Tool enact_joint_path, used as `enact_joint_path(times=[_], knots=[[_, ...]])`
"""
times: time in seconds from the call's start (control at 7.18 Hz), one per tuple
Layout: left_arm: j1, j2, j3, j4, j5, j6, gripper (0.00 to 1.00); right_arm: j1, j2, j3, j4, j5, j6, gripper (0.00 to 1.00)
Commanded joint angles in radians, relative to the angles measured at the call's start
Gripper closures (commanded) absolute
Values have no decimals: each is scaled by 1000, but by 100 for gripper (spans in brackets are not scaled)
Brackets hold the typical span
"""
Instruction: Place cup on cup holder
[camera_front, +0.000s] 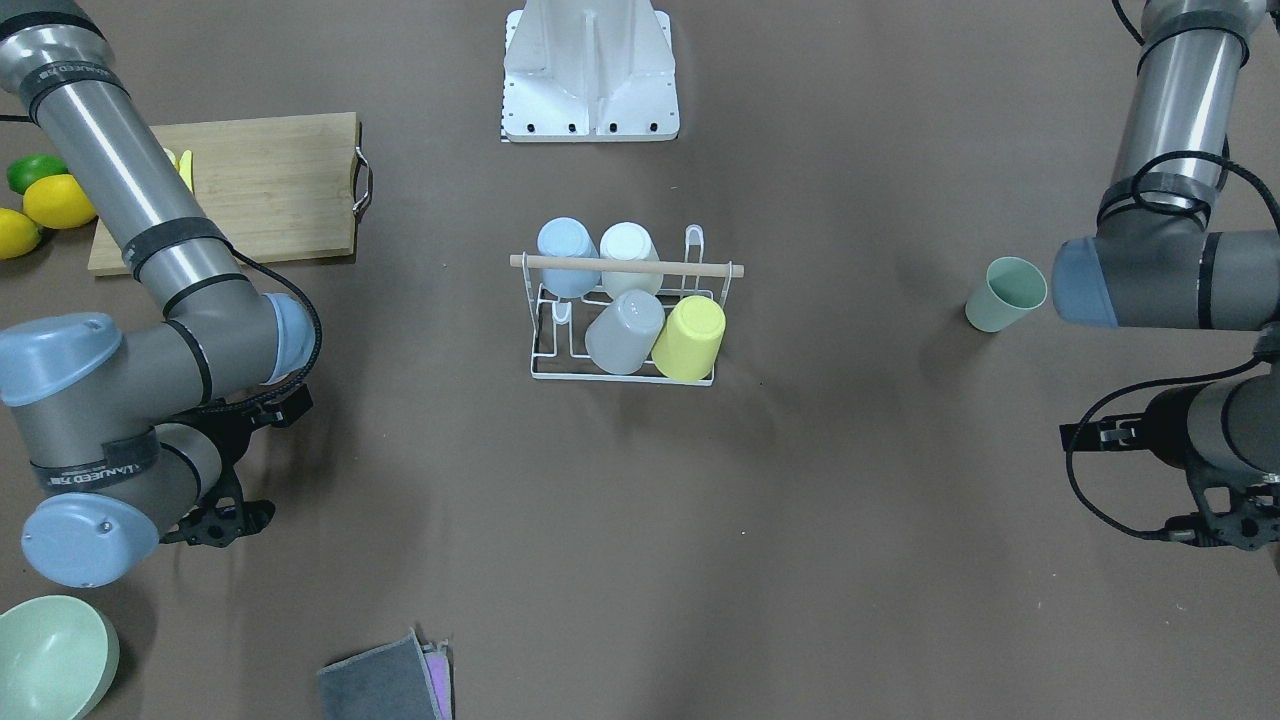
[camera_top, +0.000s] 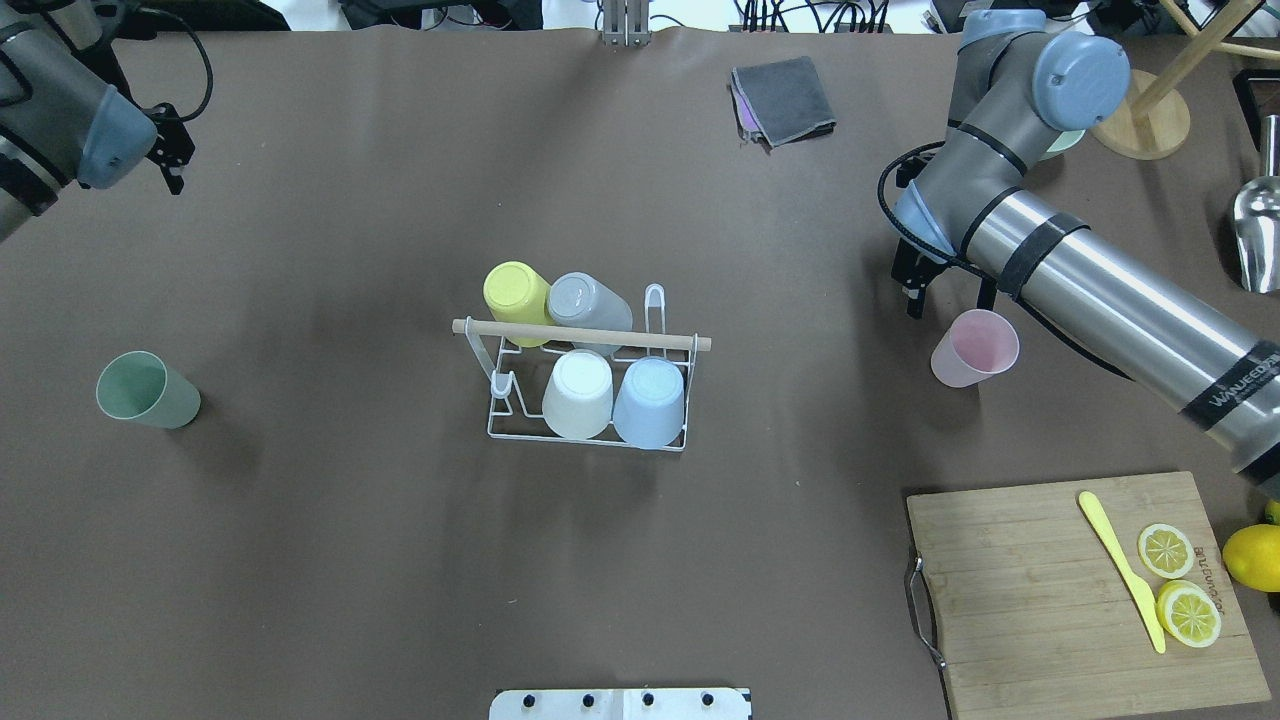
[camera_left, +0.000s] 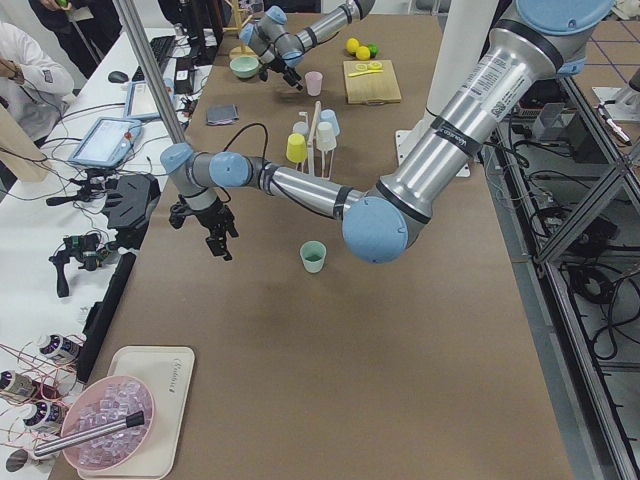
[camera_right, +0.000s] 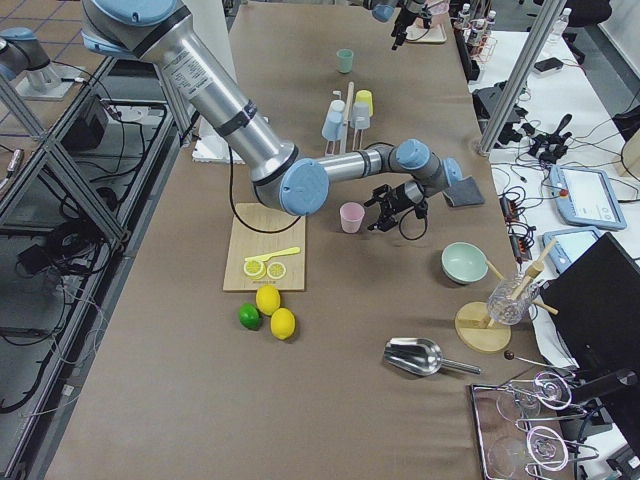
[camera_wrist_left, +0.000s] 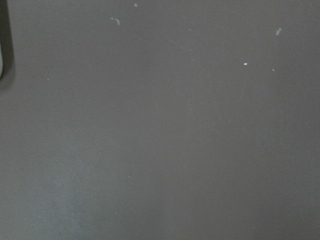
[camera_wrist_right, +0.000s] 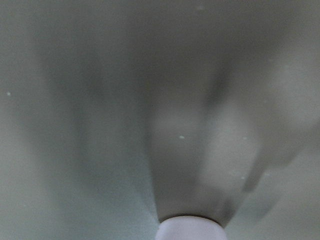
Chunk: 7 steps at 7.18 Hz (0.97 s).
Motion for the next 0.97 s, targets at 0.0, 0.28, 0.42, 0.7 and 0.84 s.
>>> enact_joint_path(times=[0.0, 0.28, 0.42, 0.7, 0.84], knots=[[28, -5, -2, 120, -90, 50, 2, -38, 11, -21, -13, -21, 4, 0], [74, 2, -3, 175, -92, 65, 2, -39, 10, -27, -15, -34, 2, 0], [82, 8, 0, 177, -90, 65, 2, -39, 10, -26, -15, -44, 2, 0], [125, 44, -7, 200, -84, 70, 2, -39, 10, -24, -29, -48, 4, 0], [143, 56, -7, 215, -81, 71, 2, -39, 10, -24, -36, -52, 5, 0]])
